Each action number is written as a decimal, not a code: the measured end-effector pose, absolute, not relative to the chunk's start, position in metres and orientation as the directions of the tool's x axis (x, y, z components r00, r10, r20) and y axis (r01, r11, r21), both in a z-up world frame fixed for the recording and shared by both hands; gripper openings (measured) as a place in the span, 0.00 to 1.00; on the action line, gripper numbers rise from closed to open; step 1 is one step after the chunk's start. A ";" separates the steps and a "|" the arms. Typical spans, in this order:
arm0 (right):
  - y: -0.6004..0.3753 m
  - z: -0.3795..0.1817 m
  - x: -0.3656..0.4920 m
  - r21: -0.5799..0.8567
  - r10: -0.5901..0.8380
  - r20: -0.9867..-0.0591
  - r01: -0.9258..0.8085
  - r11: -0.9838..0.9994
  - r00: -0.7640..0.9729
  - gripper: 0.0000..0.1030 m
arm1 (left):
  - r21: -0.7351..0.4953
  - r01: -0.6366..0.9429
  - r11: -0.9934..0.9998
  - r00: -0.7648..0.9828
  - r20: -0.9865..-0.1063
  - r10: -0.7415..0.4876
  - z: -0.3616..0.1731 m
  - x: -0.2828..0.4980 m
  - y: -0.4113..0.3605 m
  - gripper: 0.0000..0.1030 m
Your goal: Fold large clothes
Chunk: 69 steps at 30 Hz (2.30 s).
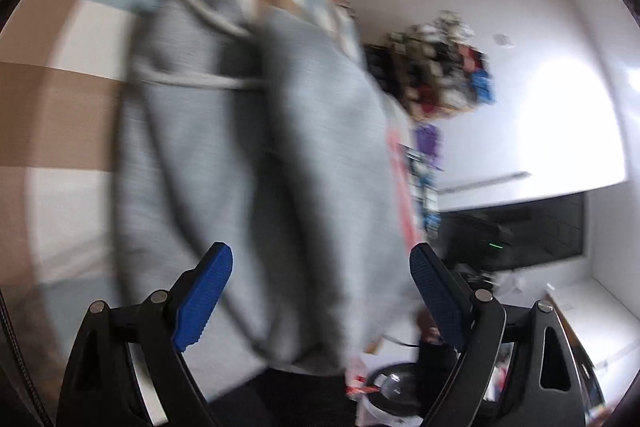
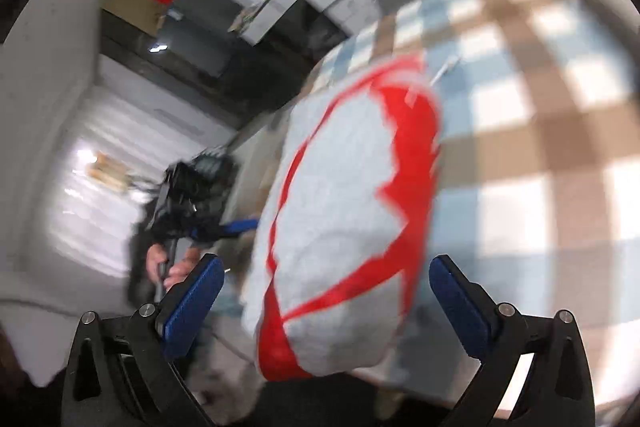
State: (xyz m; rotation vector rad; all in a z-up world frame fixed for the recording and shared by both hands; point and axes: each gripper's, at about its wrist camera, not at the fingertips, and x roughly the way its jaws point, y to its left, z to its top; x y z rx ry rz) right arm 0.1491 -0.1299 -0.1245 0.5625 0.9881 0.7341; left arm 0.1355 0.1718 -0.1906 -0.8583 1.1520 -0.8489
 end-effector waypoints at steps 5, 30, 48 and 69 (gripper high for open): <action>-0.121 -0.140 0.151 0.829 0.868 -0.349 -0.315 0.462 0.354 1.00 | -0.934 0.067 0.351 0.010 -0.351 -0.936 -0.218 0.147 0.122 0.85; -0.013 -0.120 0.164 0.455 0.603 -0.787 -0.539 0.708 0.127 1.00 | -0.993 0.121 0.008 0.133 0.008 -0.991 -0.221 0.151 0.170 0.87; 0.092 -0.127 0.187 0.217 0.272 -0.959 -0.820 0.529 -0.078 1.00 | -0.988 0.150 -0.034 0.253 0.072 -0.965 -0.207 0.169 0.217 0.87; -0.003 -0.137 0.202 0.440 0.463 -0.864 -0.741 0.508 -0.196 1.00 | -0.935 0.167 0.313 0.034 -0.312 -0.949 -0.242 0.108 0.087 0.86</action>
